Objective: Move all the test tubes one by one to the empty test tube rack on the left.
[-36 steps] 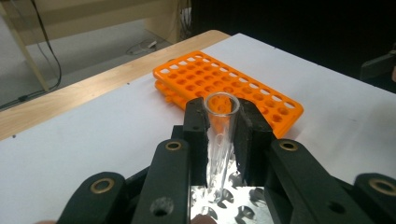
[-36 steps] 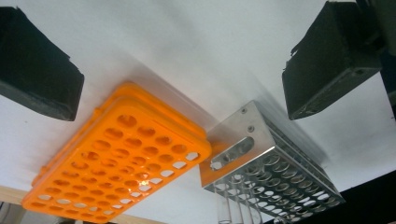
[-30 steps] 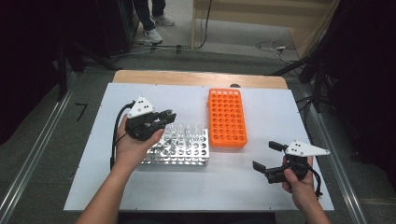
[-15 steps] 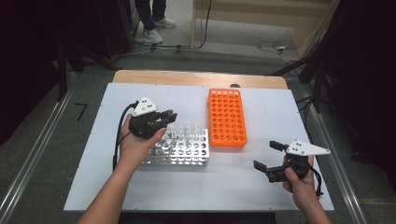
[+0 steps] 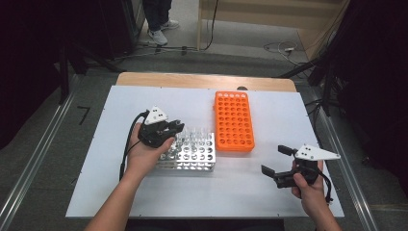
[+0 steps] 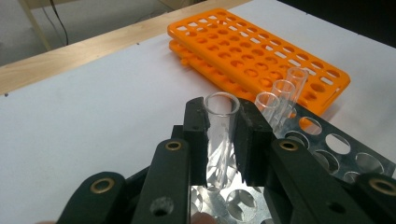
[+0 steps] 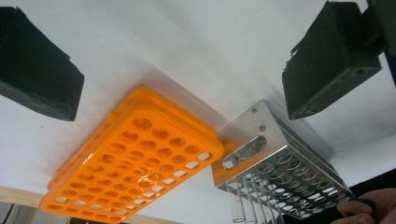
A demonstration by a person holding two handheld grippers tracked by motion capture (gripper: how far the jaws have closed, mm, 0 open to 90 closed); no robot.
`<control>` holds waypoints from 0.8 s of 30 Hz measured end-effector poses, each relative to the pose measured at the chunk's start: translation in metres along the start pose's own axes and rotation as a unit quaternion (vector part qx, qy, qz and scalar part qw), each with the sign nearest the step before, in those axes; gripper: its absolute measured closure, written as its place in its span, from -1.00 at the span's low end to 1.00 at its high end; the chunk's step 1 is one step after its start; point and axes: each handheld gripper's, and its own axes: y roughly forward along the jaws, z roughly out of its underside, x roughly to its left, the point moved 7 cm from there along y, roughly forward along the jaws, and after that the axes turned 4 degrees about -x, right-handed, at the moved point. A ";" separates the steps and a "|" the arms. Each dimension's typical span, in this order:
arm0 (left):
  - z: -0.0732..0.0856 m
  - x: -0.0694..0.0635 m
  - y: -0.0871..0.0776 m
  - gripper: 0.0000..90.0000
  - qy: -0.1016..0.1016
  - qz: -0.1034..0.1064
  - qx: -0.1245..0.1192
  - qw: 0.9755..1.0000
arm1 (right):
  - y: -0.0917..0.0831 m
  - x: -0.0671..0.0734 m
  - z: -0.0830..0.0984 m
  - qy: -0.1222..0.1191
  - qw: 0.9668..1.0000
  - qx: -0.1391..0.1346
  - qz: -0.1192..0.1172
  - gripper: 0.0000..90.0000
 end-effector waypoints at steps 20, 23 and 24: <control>0.009 0.001 0.006 0.70 -0.003 -0.005 0.032 0.999 | 0.001 -0.001 0.001 0.000 1.000 0.002 0.001 -1.00; 0.010 0.001 0.007 0.70 -0.004 -0.004 0.040 0.999 | 0.001 -0.002 0.001 0.001 1.000 0.001 0.001 -1.00; 0.011 0.001 0.007 0.70 -0.003 -0.006 0.044 0.999 | 0.001 -0.002 0.001 0.002 1.000 0.002 0.001 -1.00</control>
